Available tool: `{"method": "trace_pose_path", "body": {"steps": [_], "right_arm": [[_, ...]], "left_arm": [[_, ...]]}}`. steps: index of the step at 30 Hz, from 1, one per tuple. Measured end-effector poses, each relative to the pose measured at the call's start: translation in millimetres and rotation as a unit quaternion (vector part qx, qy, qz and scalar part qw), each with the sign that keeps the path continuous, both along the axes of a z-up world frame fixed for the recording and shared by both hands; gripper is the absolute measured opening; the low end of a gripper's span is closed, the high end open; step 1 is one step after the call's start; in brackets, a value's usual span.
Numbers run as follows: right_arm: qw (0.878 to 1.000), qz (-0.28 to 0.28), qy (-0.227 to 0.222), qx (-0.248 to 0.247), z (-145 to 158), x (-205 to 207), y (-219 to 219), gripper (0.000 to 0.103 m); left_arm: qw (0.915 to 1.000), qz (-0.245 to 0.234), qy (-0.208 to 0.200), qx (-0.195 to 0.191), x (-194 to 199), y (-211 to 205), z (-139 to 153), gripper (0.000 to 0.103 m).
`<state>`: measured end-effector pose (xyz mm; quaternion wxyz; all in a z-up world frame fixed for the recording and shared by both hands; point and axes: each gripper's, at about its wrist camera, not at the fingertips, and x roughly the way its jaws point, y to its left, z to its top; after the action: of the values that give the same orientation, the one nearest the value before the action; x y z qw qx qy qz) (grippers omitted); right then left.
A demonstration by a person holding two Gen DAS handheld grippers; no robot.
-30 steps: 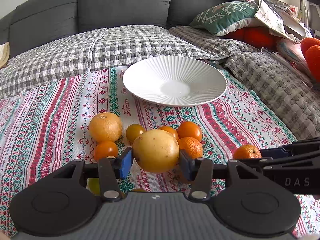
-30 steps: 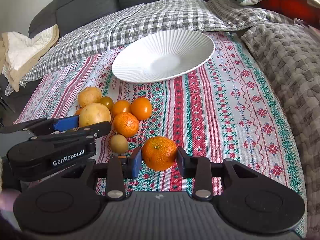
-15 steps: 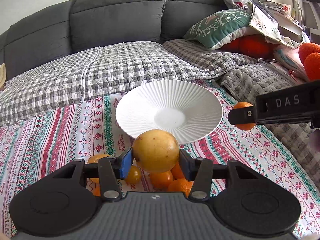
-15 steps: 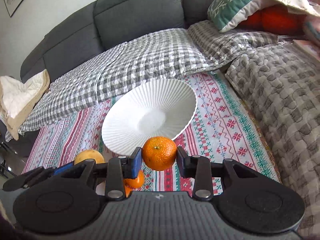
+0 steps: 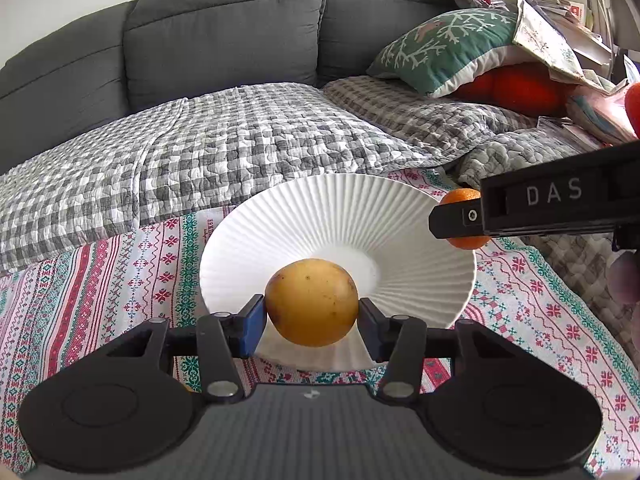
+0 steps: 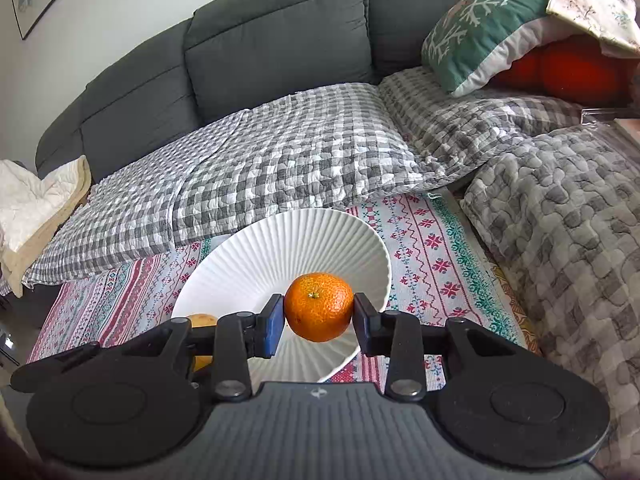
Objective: Organize fruits
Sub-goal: 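Carry both fruits to the white bowl and open both tools to release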
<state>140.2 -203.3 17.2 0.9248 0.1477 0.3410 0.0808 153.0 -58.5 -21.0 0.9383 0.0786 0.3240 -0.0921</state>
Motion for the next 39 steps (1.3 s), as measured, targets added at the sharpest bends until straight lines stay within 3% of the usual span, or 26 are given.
{"method": "trace_pose_path", "body": {"steps": [18, 32, 39], "right_arm": [[1.000, 0.011, 0.021, 0.020, -31, 25, 2, 0.033], [0.998, 0.006, 0.020, 0.054, -35, 27, -4, 0.036], [0.997, 0.002, 0.012, 0.074, -25, 17, -12, 0.063]], "left_arm": [[0.9998, -0.002, -0.011, -0.014, 20, 6, -17, 0.039], [0.9998, -0.014, -0.010, -0.006, 27, -4, -22, 0.040], [0.9999, -0.010, -0.008, -0.009, 19, -1, -13, 0.075]]}}
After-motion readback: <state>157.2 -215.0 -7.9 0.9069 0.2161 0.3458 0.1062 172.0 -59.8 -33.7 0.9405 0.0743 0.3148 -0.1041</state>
